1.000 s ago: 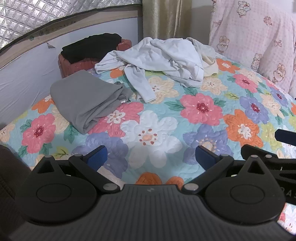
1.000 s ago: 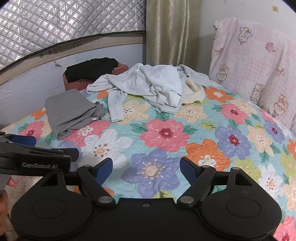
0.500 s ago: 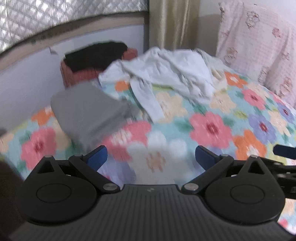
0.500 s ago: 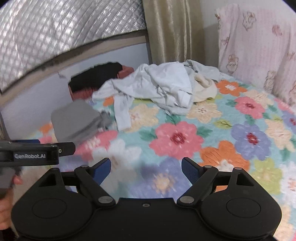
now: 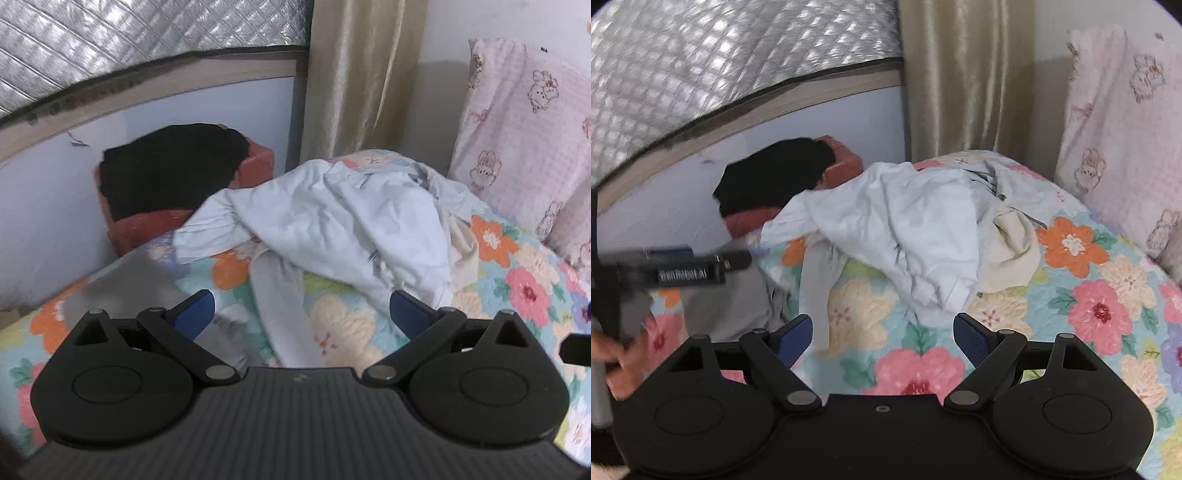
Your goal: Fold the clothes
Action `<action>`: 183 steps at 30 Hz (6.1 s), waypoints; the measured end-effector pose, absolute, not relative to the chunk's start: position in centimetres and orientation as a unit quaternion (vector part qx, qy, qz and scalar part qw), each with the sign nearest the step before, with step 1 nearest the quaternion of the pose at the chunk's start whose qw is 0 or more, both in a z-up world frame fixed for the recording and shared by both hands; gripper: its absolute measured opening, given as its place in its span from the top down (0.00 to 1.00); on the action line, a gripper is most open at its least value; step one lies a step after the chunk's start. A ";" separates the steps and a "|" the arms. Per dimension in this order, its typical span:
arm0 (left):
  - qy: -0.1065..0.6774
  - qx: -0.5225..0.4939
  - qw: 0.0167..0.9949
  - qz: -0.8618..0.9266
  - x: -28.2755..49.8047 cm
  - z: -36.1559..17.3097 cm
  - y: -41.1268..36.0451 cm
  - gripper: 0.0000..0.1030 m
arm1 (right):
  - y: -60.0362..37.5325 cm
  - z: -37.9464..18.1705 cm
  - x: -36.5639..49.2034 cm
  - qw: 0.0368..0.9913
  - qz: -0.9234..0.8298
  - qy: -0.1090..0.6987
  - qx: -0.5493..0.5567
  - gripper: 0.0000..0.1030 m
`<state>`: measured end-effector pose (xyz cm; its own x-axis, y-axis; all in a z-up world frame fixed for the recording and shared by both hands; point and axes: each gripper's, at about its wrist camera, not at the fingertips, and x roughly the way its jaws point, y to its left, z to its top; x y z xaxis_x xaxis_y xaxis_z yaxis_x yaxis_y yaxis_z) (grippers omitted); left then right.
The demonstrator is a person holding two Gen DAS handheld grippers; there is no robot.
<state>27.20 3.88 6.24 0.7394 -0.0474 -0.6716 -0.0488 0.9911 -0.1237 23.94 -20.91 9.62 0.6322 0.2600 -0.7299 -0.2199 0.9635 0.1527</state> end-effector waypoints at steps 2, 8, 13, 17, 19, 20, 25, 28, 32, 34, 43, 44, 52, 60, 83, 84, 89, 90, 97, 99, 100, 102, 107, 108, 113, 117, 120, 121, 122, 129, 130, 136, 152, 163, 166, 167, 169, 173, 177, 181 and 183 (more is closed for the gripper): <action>0.358 -0.070 0.931 -0.011 28.3 4.5 3.3 0.00 | -21.4 8.1 25.6 0.903 0.145 0.401 0.042 0.15; 0.326 -0.056 0.943 -0.026 30.6 -1.7 1.6 0.00 | -22.0 -0.2 30.4 0.908 0.122 0.400 0.029 0.16; 0.346 -0.058 0.936 -0.013 33.3 -8.6 2.7 0.00 | -21.2 -5.9 34.1 0.899 0.106 0.423 -0.037 0.16; 0.357 -0.064 0.932 -0.017 35.3 -11.9 4.5 0.00 | -19.8 -7.8 36.9 0.902 0.125 0.405 -0.080 0.16; 0.352 -0.082 0.932 -0.023 35.7 -12.6 5.5 0.00 | -19.2 -8.1 38.5 0.911 0.117 0.383 -0.096 0.16; 0.347 -0.092 0.933 -0.027 35.7 -12.7 6.0 0.00 | -19.0 -8.3 39.4 0.915 0.111 0.373 -0.103 0.16; 0.352 -0.136 0.925 -0.049 35.8 -12.8 6.9 0.00 | -18.8 -10.6 43.8 0.906 0.081 0.403 -0.097 0.66; 0.386 -0.129 0.912 -0.050 36.0 -13.2 6.5 0.00 | -18.7 -10.6 42.6 0.913 0.080 0.397 -0.059 0.80; 0.372 -0.157 0.911 -0.089 35.3 -12.2 6.6 0.00 | -18.1 -8.4 38.1 0.918 0.126 0.373 -0.036 0.83; 0.363 -0.188 0.905 -0.116 34.8 -11.6 7.0 0.00 | -18.0 -7.1 35.8 0.918 0.151 0.368 -0.017 0.84; 0.400 -0.255 0.869 -0.141 34.6 -11.6 7.7 0.00 | -18.7 -6.2 25.4 0.900 0.188 0.393 0.018 0.84; 0.411 -0.241 0.870 -0.129 34.6 -11.6 7.4 0.00 | -19.1 -6.2 24.4 0.900 0.185 0.394 0.020 0.84; 0.437 -0.093 0.895 -0.015 34.6 -11.6 4.8 0.00 | -24.8 -5.4 22.3 0.917 0.094 0.386 -0.029 0.85; 0.383 -0.098 0.918 0.005 33.7 -8.9 5.5 0.01 | -31.3 1.9 19.6 0.958 -0.008 0.277 -0.069 0.91; 0.489 -0.080 0.863 -0.102 34.2 -15.6 -2.8 0.00 | -55.9 -8.2 14.3 0.889 -0.271 0.341 0.139 0.55; 0.495 -0.108 0.857 -0.095 34.5 -15.8 -2.3 0.00 | -55.5 -8.8 13.3 0.891 -0.259 0.340 0.153 0.54; 0.497 -0.135 0.851 -0.105 34.2 -14.9 -2.0 0.00 | -54.6 -11.9 9.8 0.885 -0.186 0.360 0.230 0.52; 0.495 -0.143 0.849 -0.119 33.8 -14.5 -1.9 0.00 | -54.5 -12.5 9.6 0.882 -0.179 0.365 0.241 0.50; 0.455 -0.108 0.858 -0.211 32.2 -11.8 -3.3 0.00 | -53.8 -14.3 10.4 0.879 -0.139 0.366 0.272 0.45; 0.467 -0.094 0.854 -0.209 32.9 -12.9 -3.7 0.00 | -53.8 -14.4 10.9 0.879 -0.134 0.360 0.284 0.42; 0.482 -0.093 0.847 -0.207 33.4 -13.8 -3.9 0.00 | -54.0 -14.7 11.2 0.877 -0.129 0.356 0.296 0.40; 0.520 -0.100 0.824 -0.203 34.3 -15.9 -4.2 0.00 | -54.2 -15.4 11.8 0.872 -0.129 0.350 0.319 0.35; 0.494 -0.090 0.842 -0.196 34.1 -16.4 -5.2 0.03 | -54.5 -17.5 12.9 0.872 -0.163 0.311 0.341 0.22; 0.479 -0.083 0.851 -0.197 33.7 -16.3 -5.5 0.22 | -54.3 -17.6 13.1 0.878 -0.170 0.302 0.331 0.24; 0.442 -0.061 0.864 -0.234 33.2 -14.1 -5.6 0.79 | -51.4 -13.5 14.4 0.914 -0.205 0.300 0.179 0.90; 0.380 -0.070 0.887 -0.252 30.8 -10.1 -4.5 0.83 | -50.3 -7.7 12.2 0.936 -0.198 0.251 0.146 0.93; 0.329 -0.095 0.903 -0.260 29.5 -6.8 -3.2 0.85 | -49.2 -3.4 10.7 0.947 -0.222 0.216 0.087 0.94; 0.313 -0.106 0.907 -0.260 29.1 -5.7 -2.7 0.85 | -49.1 -1.8 10.2 0.949 -0.230 0.202 0.073 0.94; 0.299 -0.118 0.911 -0.258 29.0 -4.6 -2.2 0.86 | -49.3 -0.2 9.8 0.951 -0.237 0.190 0.061 0.94; 0.264 -0.163 0.924 -0.222 30.1 -3.6 -0.8 0.91 | -51.9 5.5 11.7 0.944 -0.268 0.193 0.003 0.93; 0.289 -0.158 0.920 -0.213 30.7 -4.9 -1.4 0.91 | -52.3 4.7 12.8 0.938 -0.269 0.219 -0.005 0.89; 0.387 -0.080 0.896 -0.201 31.4 -10.8 -5.2 0.89 | -53.7 -3.1 14.9 0.888 -0.310 0.338 0.032 0.50; 0.411 -0.054 0.883 -0.219 32.1 -12.4 -5.7 0.86 | -50.1 -16.7 8.9 0.834 -0.102 0.378 0.389 0.22; 0.376 0.000 0.903 -0.209 30.8 -11.7 -6.2 0.90 | -48.1 -15.8 10.8 0.902 -0.098 0.360 0.219 0.93; 0.354 0.006 0.911 -0.211 30.0 -10.2 -5.9 0.91 | -47.9 -12.1 8.7 0.920 -0.132 0.313 0.193 0.93; 0.343 0.006 0.915 -0.213 29.6 -9.5 -5.8 0.91 | -47.6 -10.7 7.7 0.927 -0.144 0.296 0.179 0.93; 0.318 -0.005 0.921 -0.225 28.5 -7.8 -5.2 0.91 | -47.1 -7.9 5.4 0.938 -0.163 0.265 0.153 0.94; 0.288 -0.035 0.922 -0.254 26.6 -4.9 -4.0 0.91 | -46.6 -3.1 1.1 0.946 -0.205 0.223 0.119 0.94; 0.265 -0.051 0.922 -0.278 23.9 -2.6 -3.1 0.91 | -46.2 0.3 -1.8 0.943 -0.219 0.223 0.111 0.94; 0.287 -0.043 0.919 -0.266 22.3 -2.5 -2.6 0.91 | -45.7 0.7 -3.8 0.930 -0.198 0.279 0.135 0.93; 0.341 -0.046 0.904 -0.254 22.6 -4.6 -2.7 0.91 | -45.1 -1.2 -4.3 0.912 -0.197 0.332 0.140 0.94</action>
<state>22.60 -2.67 -4.57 0.6380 -0.4909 -0.5933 0.4287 0.8664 -0.2559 -4.30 -45.14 -1.24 0.7015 -0.2665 -0.6610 0.4528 0.8829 0.1245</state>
